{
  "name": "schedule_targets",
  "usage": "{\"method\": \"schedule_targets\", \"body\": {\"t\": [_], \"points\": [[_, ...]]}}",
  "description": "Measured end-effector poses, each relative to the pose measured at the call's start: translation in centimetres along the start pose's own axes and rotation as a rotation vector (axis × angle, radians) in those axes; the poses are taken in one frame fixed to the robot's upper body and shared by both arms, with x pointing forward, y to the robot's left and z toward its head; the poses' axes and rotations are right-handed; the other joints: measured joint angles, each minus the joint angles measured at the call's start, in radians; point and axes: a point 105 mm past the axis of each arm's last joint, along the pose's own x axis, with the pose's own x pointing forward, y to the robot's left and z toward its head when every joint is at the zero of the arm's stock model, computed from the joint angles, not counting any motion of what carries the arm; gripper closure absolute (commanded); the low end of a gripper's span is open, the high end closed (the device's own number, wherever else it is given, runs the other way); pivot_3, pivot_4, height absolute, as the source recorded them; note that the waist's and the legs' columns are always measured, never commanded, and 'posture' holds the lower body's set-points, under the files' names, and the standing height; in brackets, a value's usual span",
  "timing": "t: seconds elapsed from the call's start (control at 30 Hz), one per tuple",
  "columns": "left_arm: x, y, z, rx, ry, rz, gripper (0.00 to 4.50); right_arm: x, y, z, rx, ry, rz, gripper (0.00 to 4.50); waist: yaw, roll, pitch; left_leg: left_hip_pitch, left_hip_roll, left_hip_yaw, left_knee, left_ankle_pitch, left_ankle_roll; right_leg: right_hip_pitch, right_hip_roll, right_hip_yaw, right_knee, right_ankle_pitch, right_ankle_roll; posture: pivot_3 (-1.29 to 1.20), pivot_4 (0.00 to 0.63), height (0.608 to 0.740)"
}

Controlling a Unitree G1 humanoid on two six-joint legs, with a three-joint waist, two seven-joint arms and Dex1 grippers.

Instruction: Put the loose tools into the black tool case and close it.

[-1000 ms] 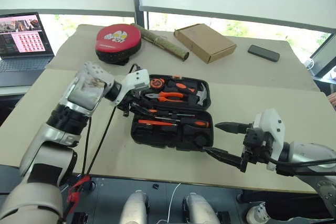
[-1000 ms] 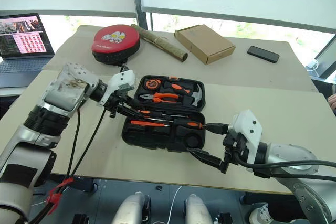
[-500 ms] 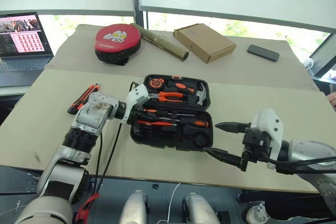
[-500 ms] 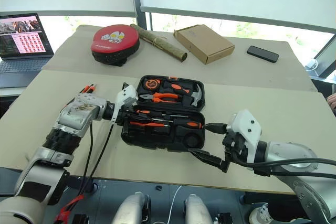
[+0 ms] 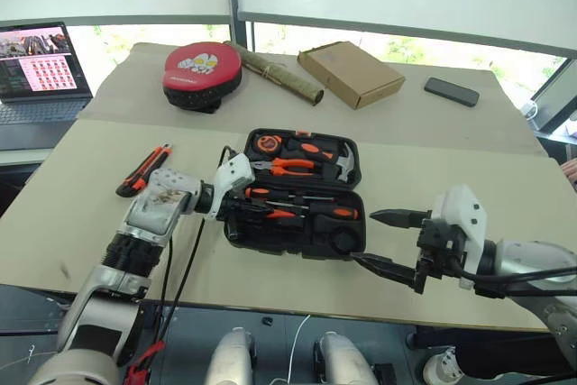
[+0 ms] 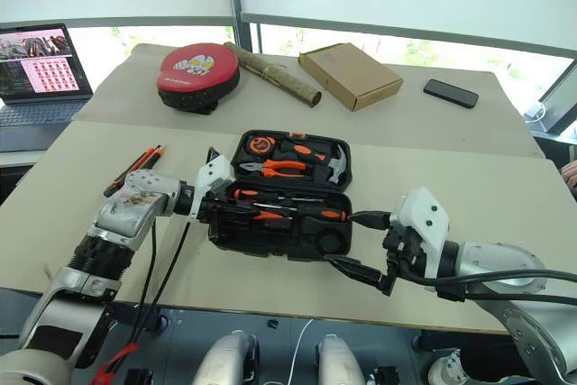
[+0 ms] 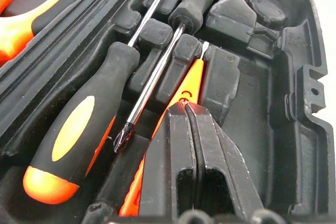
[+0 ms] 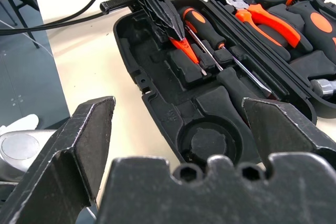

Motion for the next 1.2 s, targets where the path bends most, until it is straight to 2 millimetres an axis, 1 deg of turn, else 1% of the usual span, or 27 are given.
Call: {"method": "schedule_targets", "body": {"t": [0.13,0.27,0.33,0.47,0.57,0.63,0.7,0.77,0.83,0.9,1.03,1.2], "points": [[-0.1,-0.2,-0.3,0.011,-0.007,0.013,4.43,0.1,-0.2,-0.1,0.007,0.002,-0.002,0.0,0.0,0.0,-0.001,0.001,0.0,0.0,0.0,0.0,0.0,0.001,0.0,0.0,0.0,0.0,0.0,0.0,0.15,0.74],[-0.3,-0.1,-0.4,-0.002,-0.014,0.034,4.43,0.4,0.0,0.0,-0.005,-0.002,0.019,0.0,0.0,0.0,-0.001,0.001,0.0,0.0,0.0,0.0,0.0,0.001,0.0,0.0,0.0,0.0,0.0,0.0,0.15,0.74],[-0.9,-0.2,-0.6,-0.029,-0.024,0.051,4.43,0.5,-0.1,0.2,-0.016,-0.009,0.026,0.0,-0.004,0.0,-0.001,0.001,0.001,0.0,0.0,0.0,0.0,0.0,0.0,0.0,0.0,0.0,0.0,0.0,0.15,0.74],[-3.2,-0.2,-0.5,-0.075,-0.059,0.122,4.43,1.0,-0.8,0.8,-0.057,-0.024,0.04,0.0,-0.019,0.0,0.0,0.001,0.002,0.0,-0.001,0.0,0.0,-0.001,0.001,0.0,0.0,0.0,-0.001,0.0,0.15,0.74],[-6.1,-0.1,0.3,-0.099,-0.115,0.226,4.43,1.5,-1.5,1.4,-0.084,-0.043,0.052,0.0,-0.023,0.0,0.0,0.001,0.003,0.0,-0.001,0.0,0.0,-0.001,0.001,0.0,0.0,0.0,-0.001,0.0,0.15,0.74],[-7.6,-0.5,0.7,-0.111,-0.153,0.263,4.43,1.7,-1.9,1.5,-0.086,-0.046,0.07,0.0,-0.022,0.0,0.0,0.001,0.003,0.001,-0.001,0.0,0.0,-0.001,0.001,0.0,0.0,0.0,-0.001,0.0,0.15,0.74],[-7.8,-1.0,1.3,-0.12,-0.188,0.25,4.43,2.0,-2.1,1.5,-0.09,-0.042,0.087,0.0,-0.014,0.0,0.0,0.001,0.002,0.001,0.0,0.0,0.0,-0.001,0.0,0.0,0.0,0.0,0.0,0.0,0.15,0.74],[-7.4,-1.4,1.9,-0.112,-0.211,0.223,4.43,2.4,-2.4,1.7,-0.103,-0.04,0.103,0.0,-0.007,0.0,0.0,0.001,0.002,0.002,0.0,0.0,0.0,-0.001,0.0,0.0,0.0,0.001,0.0,0.0,0.15,0.74],[-6.6,-1.6,1.9,-0.096,-0.197,0.197,4.43,2.6,-2.6,2.0,-0.106,-0.053,0.108,0.0,-0.003,0.0,0.0,0.001,0.001,0.002,0.0,0.0,0.0,-0.001,0.0,0.0,0.0,0.001,0.0,0.0,0.15,0.74],[-4.8,-1.4,2.2,-0.072,-0.193,0.155,4.43,2.6,-2.7,2.1,-0.108,-0.057,0.105,0.0,0.004,0.0,0.0,0.0,0.001,0.002,0.0,0.0,0.0,-0.001,0.0,0.0,0.0,0.001,0.0,0.0,0.15,0.74],[-2.3,-0.3,1.5,-0.039,-0.143,0.133,4.43,2.2,-2.2,1.5,-0.09,-0.049,0.092,0.0,0.004,0.0,0.0,0.0,0.001,0.002,-0.001,0.0,0.0,-0.001,0.0,0.0,0.0,0.001,0.0,0.0,0.15,0.74],[-0.4,0.5,0.5,-0.016,-0.109,0.108,4.43,1.3,-1.7,1.1,-0.063,-0.04,0.044,0.0,-0.001,0.0,0.0,0.0,0.001,0.002,-0.001,0.0,0.0,-0.002,0.001,0.001,0.0,0.001,0.0,0.0,0.15,0.74]]}}
